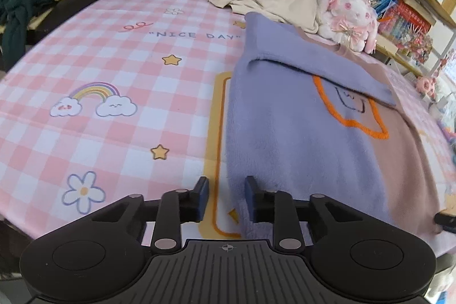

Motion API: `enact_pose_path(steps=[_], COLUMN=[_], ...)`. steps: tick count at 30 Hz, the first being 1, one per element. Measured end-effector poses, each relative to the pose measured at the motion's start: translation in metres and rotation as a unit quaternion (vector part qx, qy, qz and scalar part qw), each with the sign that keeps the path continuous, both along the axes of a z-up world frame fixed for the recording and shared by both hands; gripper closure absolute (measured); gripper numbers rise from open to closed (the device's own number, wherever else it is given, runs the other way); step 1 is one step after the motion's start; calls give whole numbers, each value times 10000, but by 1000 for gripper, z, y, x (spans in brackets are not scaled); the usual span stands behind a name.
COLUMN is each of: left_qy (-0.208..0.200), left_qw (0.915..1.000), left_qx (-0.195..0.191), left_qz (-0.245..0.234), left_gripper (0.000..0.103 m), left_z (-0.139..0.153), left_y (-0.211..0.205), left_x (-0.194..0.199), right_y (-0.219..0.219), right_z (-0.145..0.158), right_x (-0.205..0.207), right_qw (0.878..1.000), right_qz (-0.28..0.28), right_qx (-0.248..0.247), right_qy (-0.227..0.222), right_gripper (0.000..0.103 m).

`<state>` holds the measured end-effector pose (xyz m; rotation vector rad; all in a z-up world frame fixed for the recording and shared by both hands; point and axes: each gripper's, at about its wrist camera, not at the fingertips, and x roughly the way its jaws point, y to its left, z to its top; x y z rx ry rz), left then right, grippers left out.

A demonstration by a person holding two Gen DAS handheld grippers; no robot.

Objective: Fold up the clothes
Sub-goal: 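Grasp the lavender hem with the left gripper while the right gripper grasps the mauve hem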

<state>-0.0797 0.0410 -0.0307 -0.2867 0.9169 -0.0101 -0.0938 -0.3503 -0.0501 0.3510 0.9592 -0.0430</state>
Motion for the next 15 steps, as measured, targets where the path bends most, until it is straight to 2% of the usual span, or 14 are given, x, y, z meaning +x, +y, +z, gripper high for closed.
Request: enact_pose_path(steps=[2,4,7,9,12,15], left_qy=[45,1,-284,-432,-346,-209], left_qw=[9998,9997,9990,9980,9981,9977], left_qx=[-201,-259,-322,-356,-401,-616], left_qz=[10,16,-158,-303,-317,-211], left_gripper=[95,100,100,99,95,90], left_z=[-1,4,20,27,22,14], left_y=[2,-1,-11,-17,-18,-12], left_x=[3,3,-2,-4,-2,-2], right_y=[3,5,15,18,19,14], right_z=[0,3,19,28,28,22], right_x=[4,4,-2,-6,-2,2], right_qw=[9999,9998,9983,9962,9953,9961], right_qz=[56,73,265,434,437,389], right_qx=[-82,-176,-198,172,541,619], right_qy=[20,-35,-483,-732,-678,-488], right_gripper=[93,94,97,97,97,93])
